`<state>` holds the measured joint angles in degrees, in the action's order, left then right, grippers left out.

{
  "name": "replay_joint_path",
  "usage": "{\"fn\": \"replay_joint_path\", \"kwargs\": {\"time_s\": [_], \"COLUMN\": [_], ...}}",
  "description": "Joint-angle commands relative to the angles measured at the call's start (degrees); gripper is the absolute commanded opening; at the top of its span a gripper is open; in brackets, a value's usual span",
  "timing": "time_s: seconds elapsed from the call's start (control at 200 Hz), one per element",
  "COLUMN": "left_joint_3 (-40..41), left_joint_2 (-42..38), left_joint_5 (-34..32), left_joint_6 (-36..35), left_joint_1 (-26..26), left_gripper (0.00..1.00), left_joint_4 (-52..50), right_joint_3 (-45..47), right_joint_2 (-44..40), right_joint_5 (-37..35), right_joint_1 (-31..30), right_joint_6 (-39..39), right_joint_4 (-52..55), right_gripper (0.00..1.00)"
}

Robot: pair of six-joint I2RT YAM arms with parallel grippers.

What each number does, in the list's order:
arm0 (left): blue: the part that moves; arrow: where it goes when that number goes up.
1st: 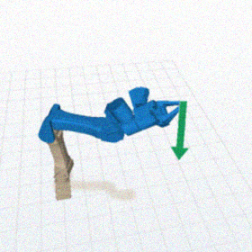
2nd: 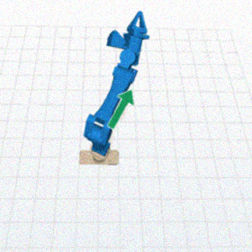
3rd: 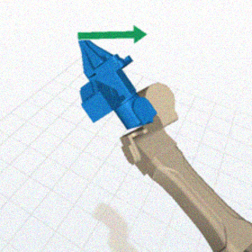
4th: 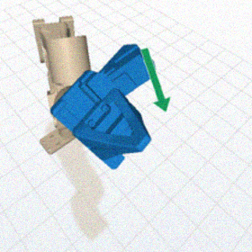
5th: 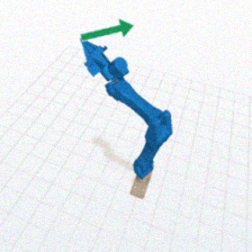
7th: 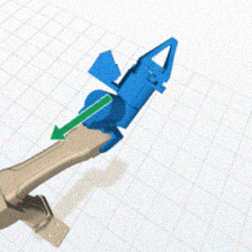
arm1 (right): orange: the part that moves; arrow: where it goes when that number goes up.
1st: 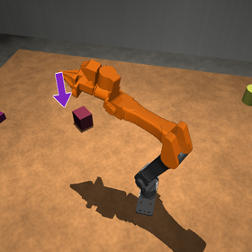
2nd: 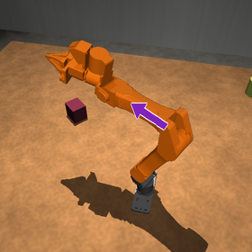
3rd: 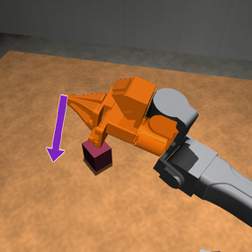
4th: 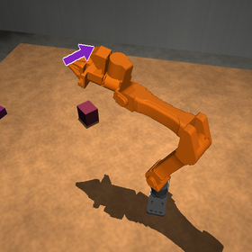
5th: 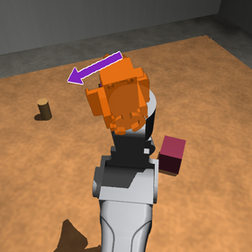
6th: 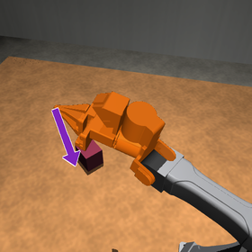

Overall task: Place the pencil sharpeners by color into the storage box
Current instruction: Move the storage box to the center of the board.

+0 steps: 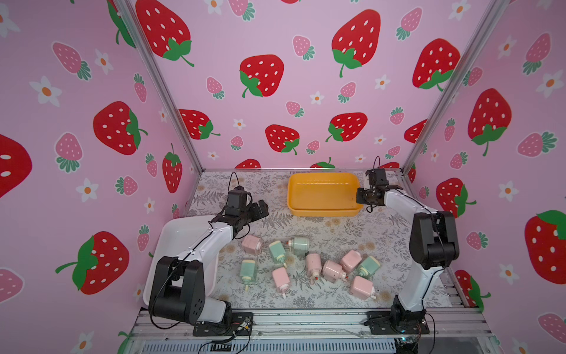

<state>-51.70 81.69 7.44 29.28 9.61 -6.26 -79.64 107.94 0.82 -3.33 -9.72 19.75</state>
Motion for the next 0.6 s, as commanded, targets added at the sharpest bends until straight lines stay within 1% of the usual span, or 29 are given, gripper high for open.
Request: {"fn": "replay_joint_path", "kwargs": {"time_s": [0.0,0.065,0.165,0.26,0.32,0.43,0.595], "left_joint_3": [1.97,2.9,3.23,3.71,4.29,4.97,5.15], "left_joint_2": [-2.2,-3.09,-4.9,-7.02,-8.41,-10.37,-12.12], "left_joint_5": [-0.43,0.01,-1.01,-2.61,-3.61,-5.76,-9.28], "left_joint_6": [1.59,2.23,2.45,2.79,3.34,3.96,3.77], "left_joint_1": [-0.21,-0.25,-0.26,-0.24,-0.22,-0.27,-0.28], "left_gripper": [1.0,1.0,1.0,1.0,1.0,1.0,0.99], "left_joint_4": [-0.5,-0.45,-2.11,-3.06,-2.9,-2.84,-4.34], "right_joint_3": [1.72,2.2,2.79,3.42,3.48,2.03,-0.49], "right_joint_2": [-3.41,-3.7,-3.71,-3.14,-2.68,-0.92,2.11], "right_joint_5": [4.81,5.59,6.6,10.55,11.86,9.85,9.08], "right_joint_1": [3.05,4.93,7.81,10.7,11.95,13.81,15.88], "right_joint_6": [5.28,6.67,9.39,11.46,13.16,14.76,16.58], "right_joint_4": [-0.17,-0.03,0.15,0.2,0.36,0.72,-0.31], "right_gripper": [0.0,0.0,0.0,0.0,0.0,0.0,0.0]}}
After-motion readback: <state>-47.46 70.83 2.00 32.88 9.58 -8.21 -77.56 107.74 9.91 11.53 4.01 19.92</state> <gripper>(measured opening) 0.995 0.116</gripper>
